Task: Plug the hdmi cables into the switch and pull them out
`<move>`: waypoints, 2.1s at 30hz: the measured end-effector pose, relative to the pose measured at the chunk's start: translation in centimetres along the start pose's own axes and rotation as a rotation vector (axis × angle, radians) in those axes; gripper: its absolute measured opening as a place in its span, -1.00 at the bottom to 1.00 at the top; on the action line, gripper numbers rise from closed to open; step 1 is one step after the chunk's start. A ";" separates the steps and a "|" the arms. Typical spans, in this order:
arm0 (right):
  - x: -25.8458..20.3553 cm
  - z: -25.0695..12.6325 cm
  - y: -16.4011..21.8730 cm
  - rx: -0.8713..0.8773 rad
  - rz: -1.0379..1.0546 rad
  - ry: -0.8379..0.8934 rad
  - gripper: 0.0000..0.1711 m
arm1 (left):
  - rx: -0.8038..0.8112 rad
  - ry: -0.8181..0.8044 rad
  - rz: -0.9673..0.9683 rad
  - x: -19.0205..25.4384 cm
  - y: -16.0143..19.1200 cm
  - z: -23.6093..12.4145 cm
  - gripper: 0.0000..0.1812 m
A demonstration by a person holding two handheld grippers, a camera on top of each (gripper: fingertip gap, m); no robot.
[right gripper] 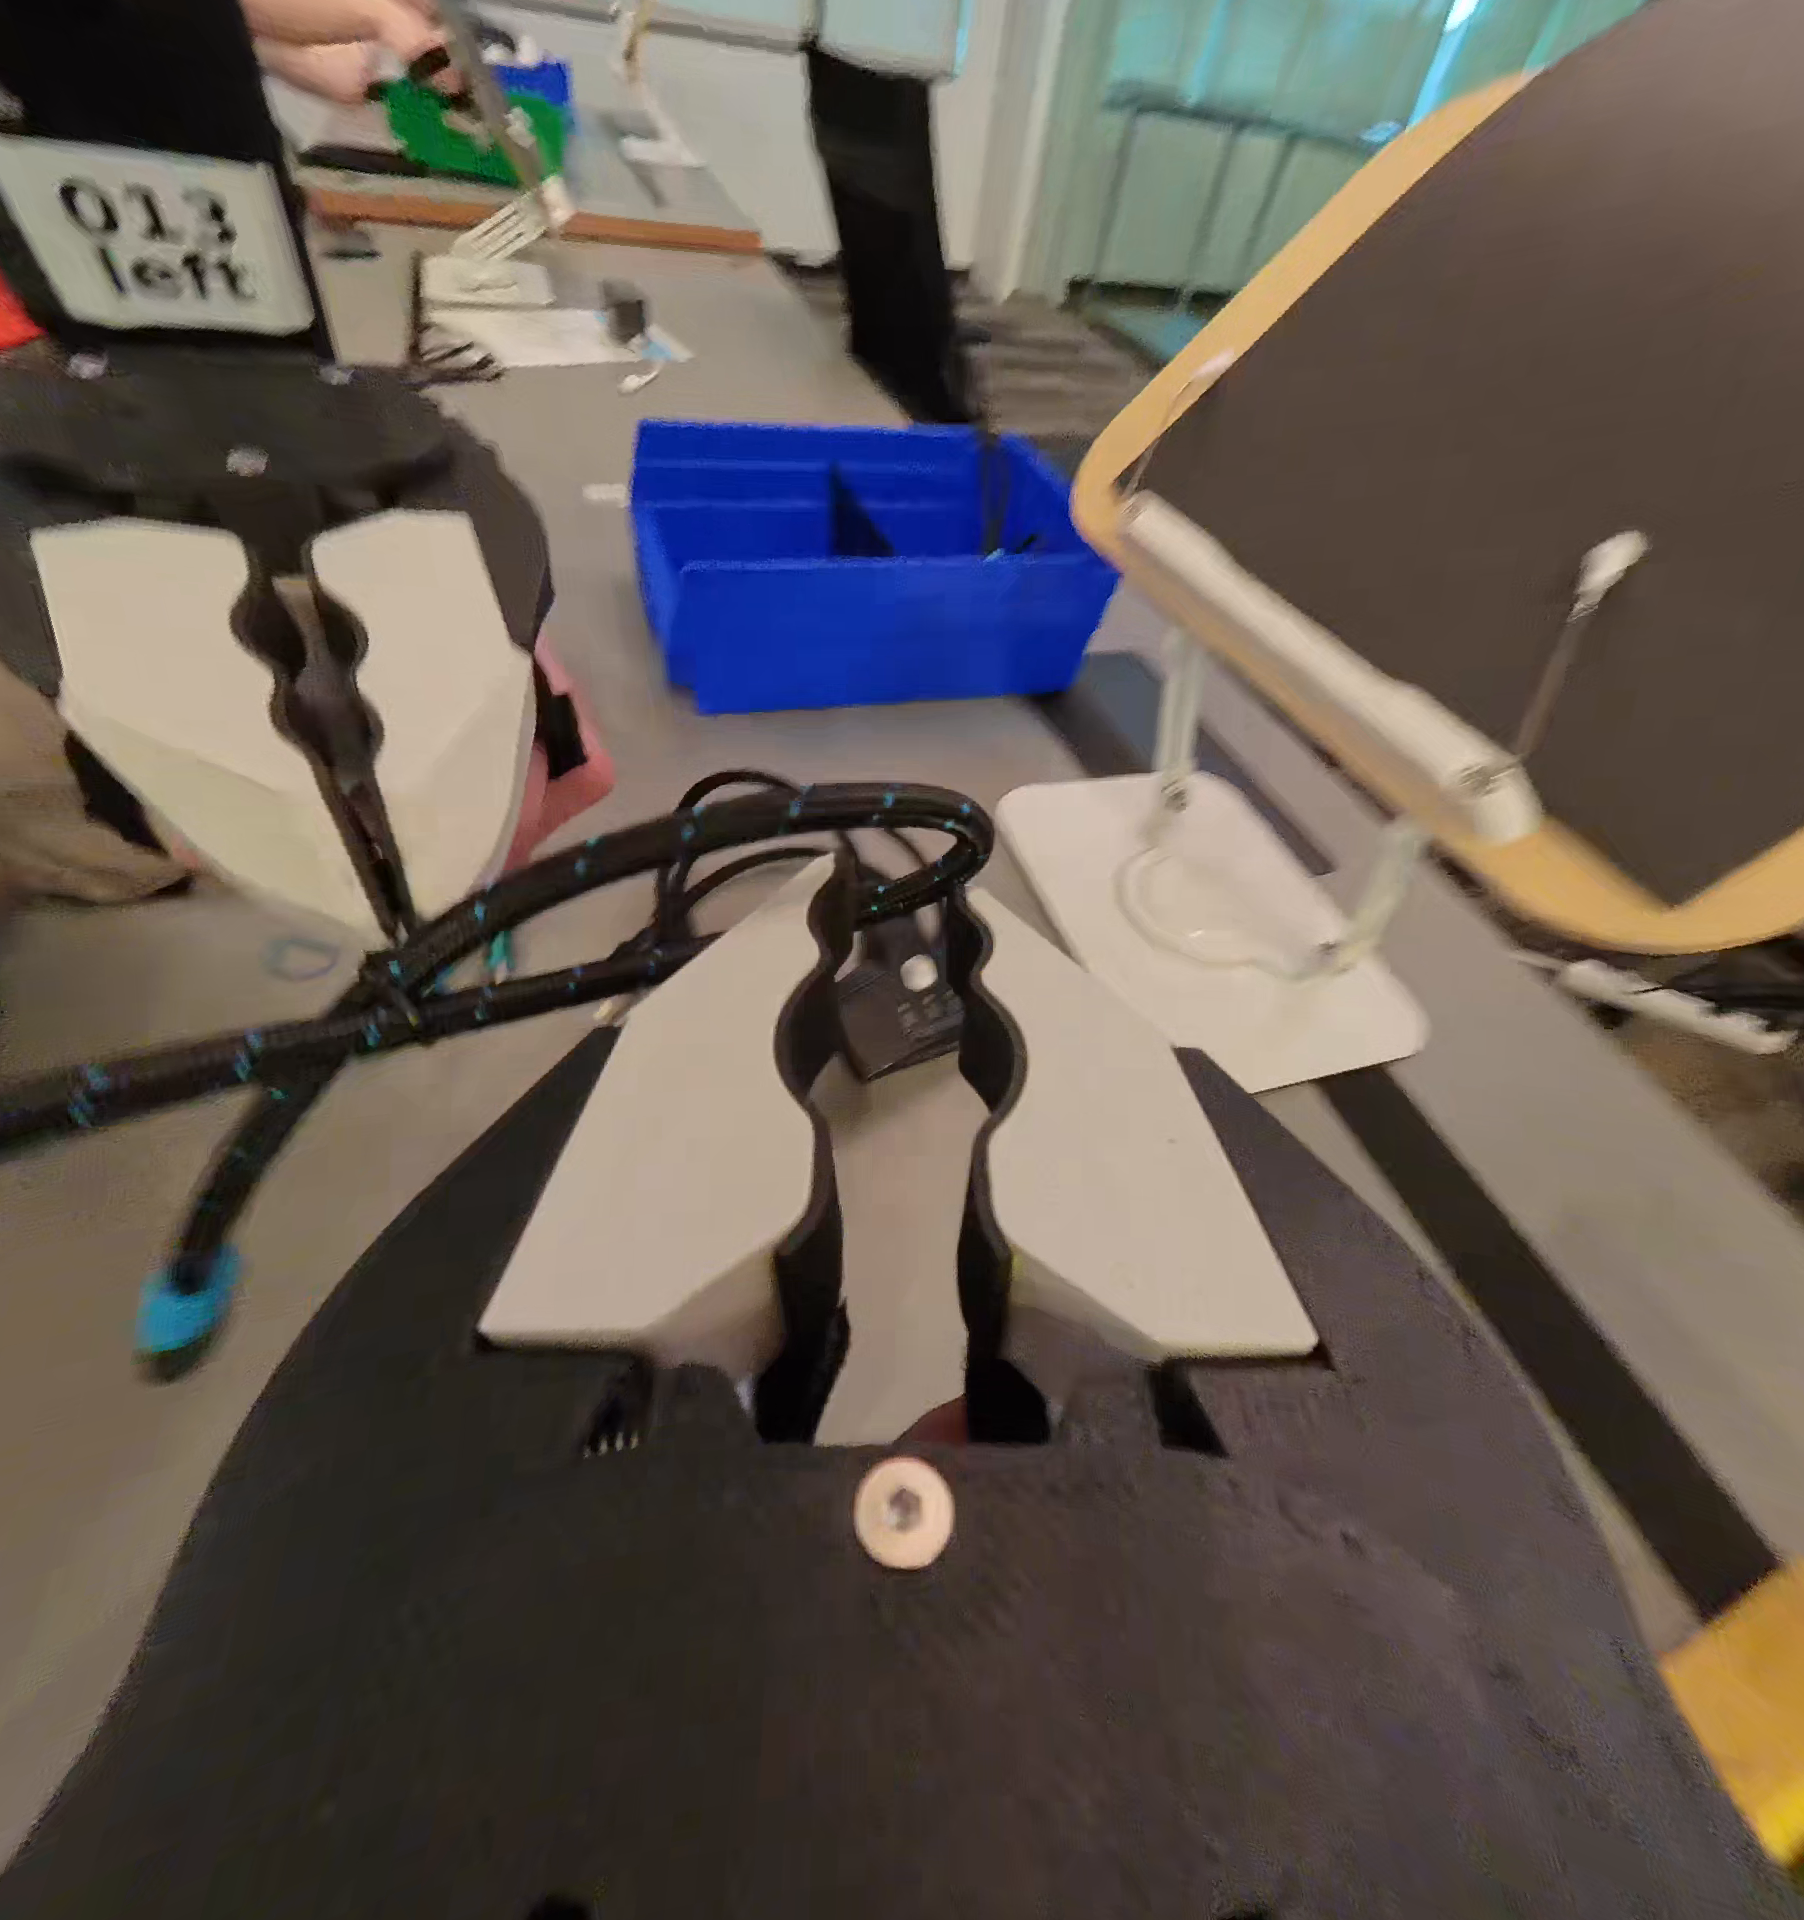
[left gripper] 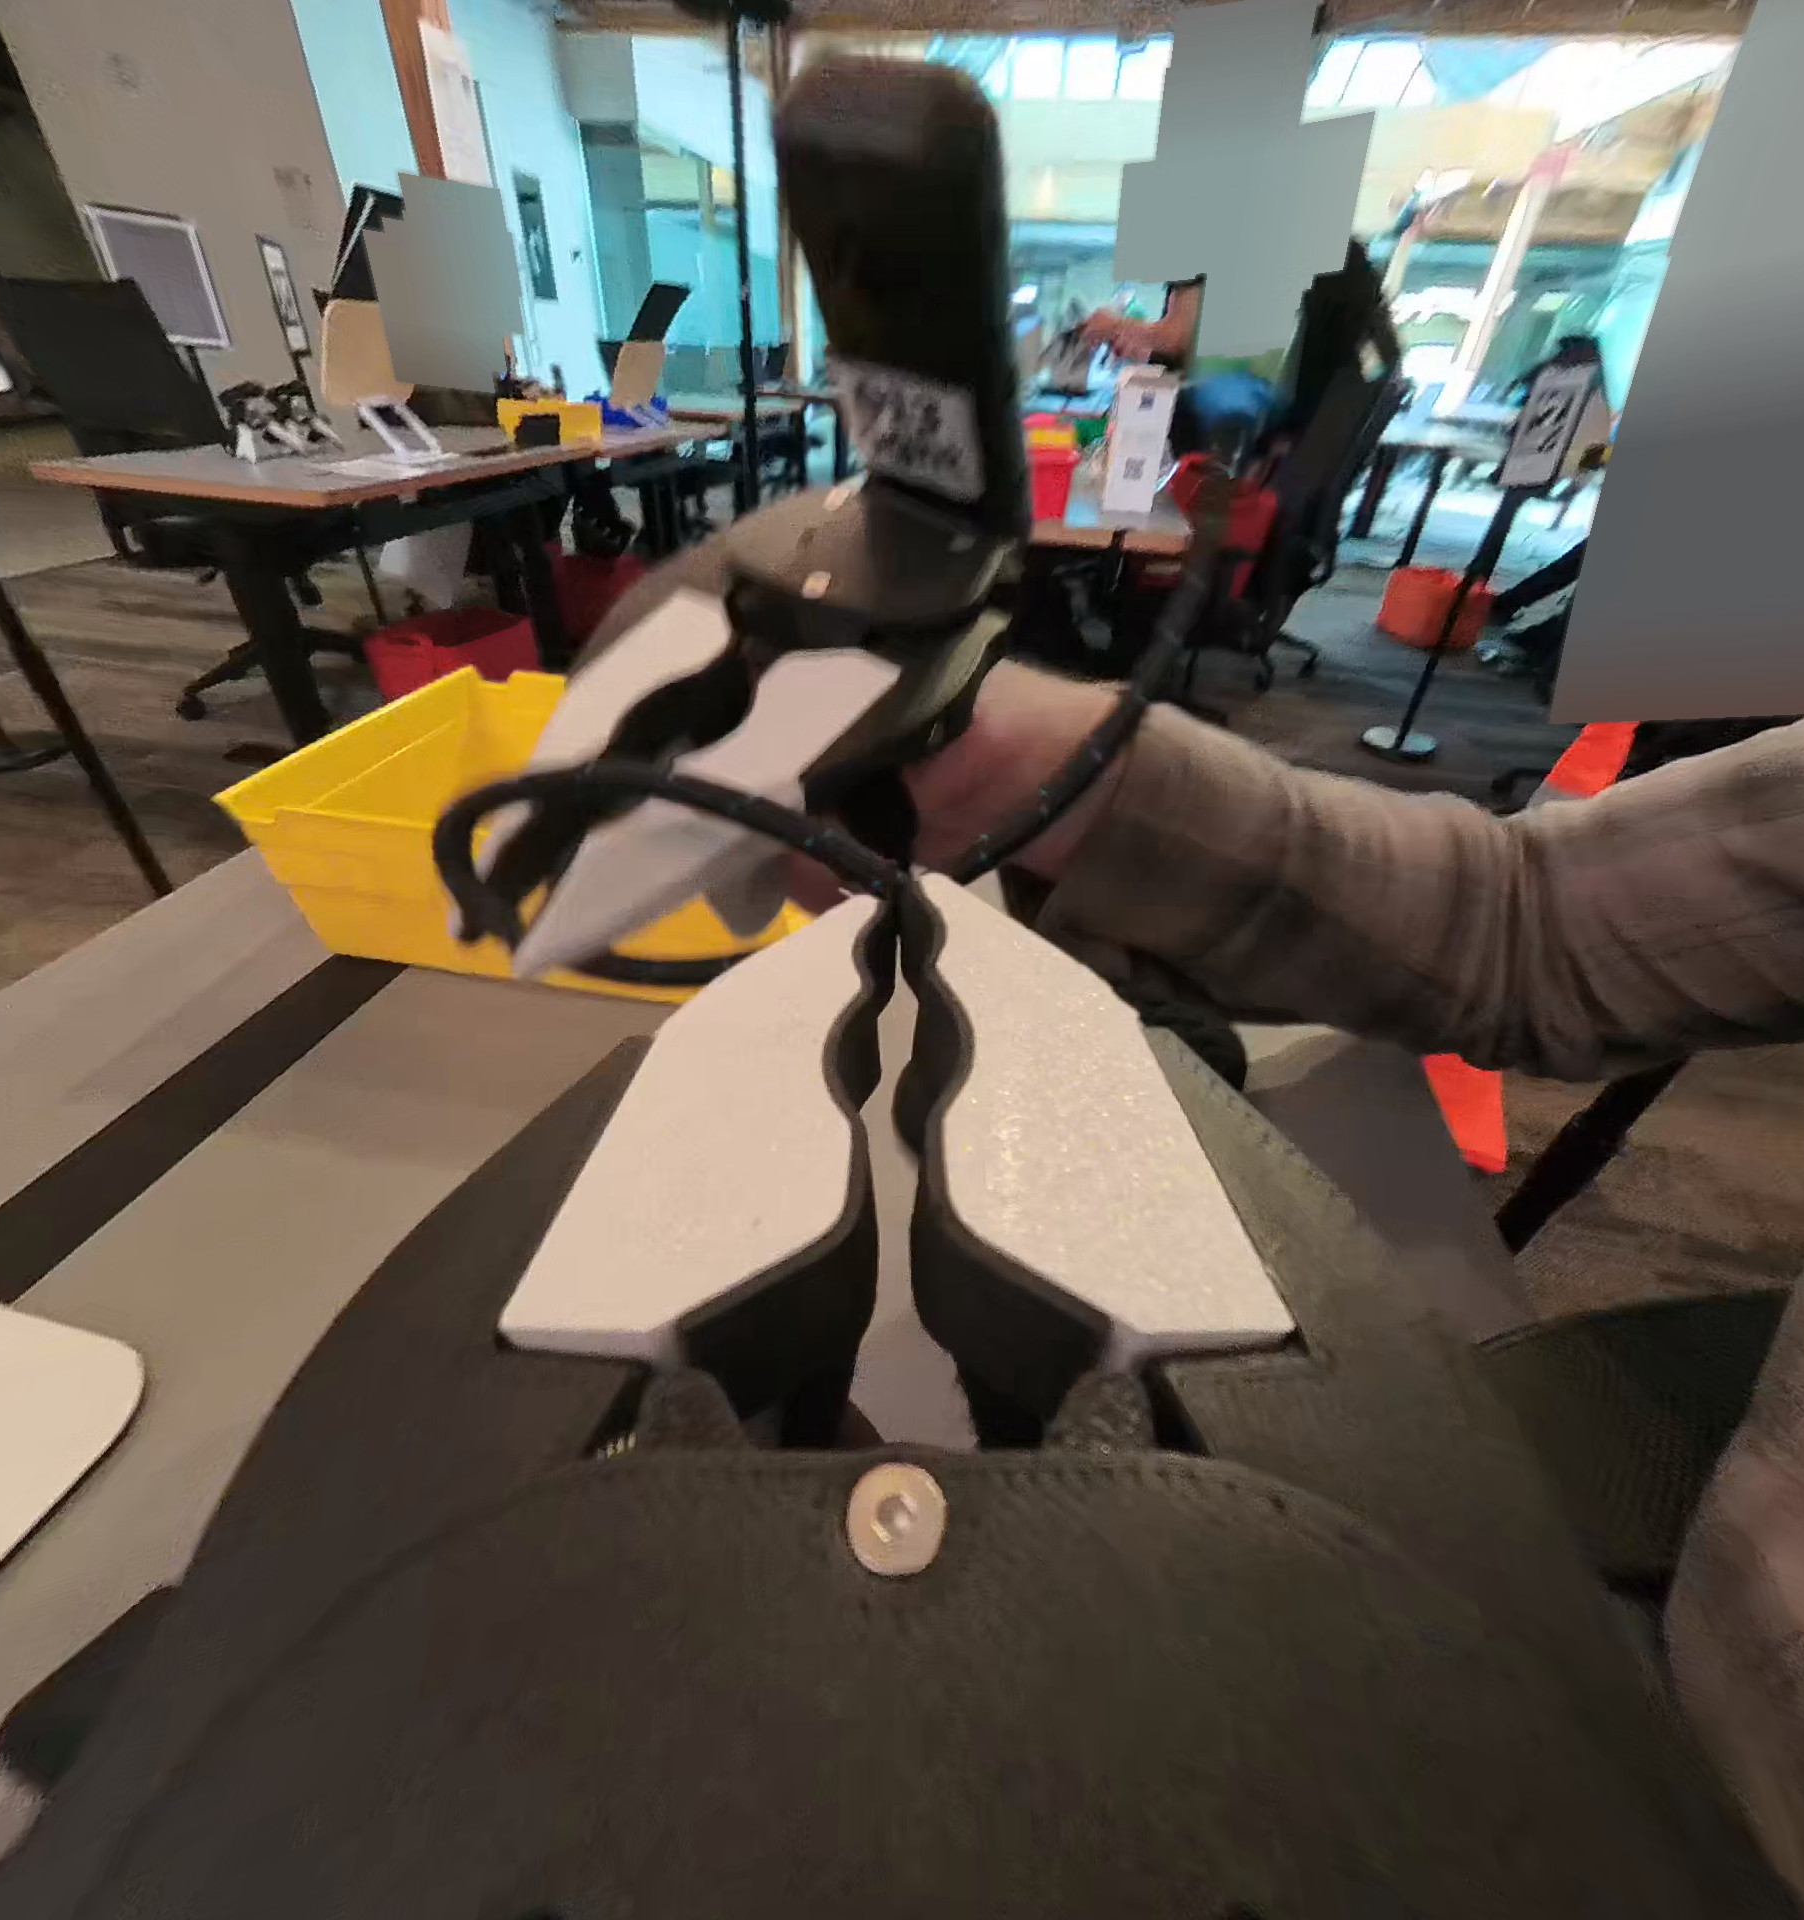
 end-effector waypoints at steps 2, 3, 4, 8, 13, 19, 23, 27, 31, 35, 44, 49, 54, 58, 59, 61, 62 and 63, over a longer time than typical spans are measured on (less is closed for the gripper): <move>-0.5 1.0 1.4 -0.034 0.103 -0.111 -0.84 | 0.058 0.030 -0.033 -0.2 0.2 -0.1 -1.00; -0.8 1.5 2.0 -0.033 0.146 -0.147 -0.89 | 0.086 0.045 -0.055 -0.4 0.3 -0.2 -1.00; -1.1 1.9 2.7 -0.048 0.174 -0.185 -0.95 | 0.108 0.043 -0.073 -0.6 0.4 -0.2 -1.00; -3.2 2.9 3.8 -0.059 0.149 -0.232 -1.00 | 0.161 0.014 -0.107 -1.3 0.6 -0.3 -1.00; -5.9 2.7 3.8 -0.073 0.030 -0.278 -1.00 | 0.248 -0.043 -0.153 -2.6 -0.7 -1.8 -1.00; -7.0 0.4 2.6 -0.018 -0.071 -0.169 -0.79 | 0.216 -0.083 -0.141 -2.5 -0.7 -1.7 -1.00; -7.3 -1.6 1.5 0.023 -0.200 0.019 -0.02 | 0.202 -0.050 -0.176 -2.6 -0.5 -1.3 -1.00; -6.0 -1.8 0.5 0.271 -0.101 -0.010 0.03 | 0.187 0.028 -0.212 -1.9 -0.3 -0.3 -1.00; -3.9 -1.2 0.3 0.498 0.132 -0.168 -0.25 | 0.196 0.104 -0.282 -1.7 0.1 0.2 -1.00; -3.8 -0.7 0.3 0.641 0.218 -0.264 -0.71 | 0.213 0.161 -0.361 -2.2 0.7 0.6 -1.00; -2.6 -1.8 0.2 0.765 0.343 -0.260 -1.00 | 0.235 0.052 -0.258 -2.9 0.3 -0.5 -0.45; -2.2 -2.4 0.0 0.825 0.382 -0.270 -1.00 | 0.003 0.015 -0.094 -1.1 1.1 1.1 0.03; -3.2 -2.0 -0.8 0.840 0.380 -0.319 -1.00 | -0.077 -0.031 0.022 -0.4 2.4 3.3 -0.48; -3.1 -2.4 -1.0 0.836 0.372 -0.328 -1.00 | -0.048 -0.025 0.032 -0.3 2.4 3.4 -0.61; -3.1 -2.5 -1.0 0.832 0.371 -0.330 -1.00 | -0.053 -0.033 0.046 -0.2 2.5 3.5 -0.69; -3.0 -2.5 -1.1 0.830 0.379 -0.335 -1.00 | -0.048 -0.013 0.052 0.2 2.5 3.7 -0.78; -3.0 -2.5 -1.2 0.824 0.376 -0.323 -1.00 | -0.037 -0.010 0.047 0.2 2.5 3.8 -0.81; -3.0 -2.6 -1.3 0.814 0.363 -0.300 -1.00 | -0.015 -0.011 0.032 0.2 2.5 3.8 -0.83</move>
Point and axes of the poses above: each gripper's, where its closed fingertips meet, z out along the fingers, y out of its underside, x = y × z across the jaws, the point moved 9 cm from there along -z, back along the fingers, and after that the axes turned 8 degrees about -z, right-handed, at the moved point
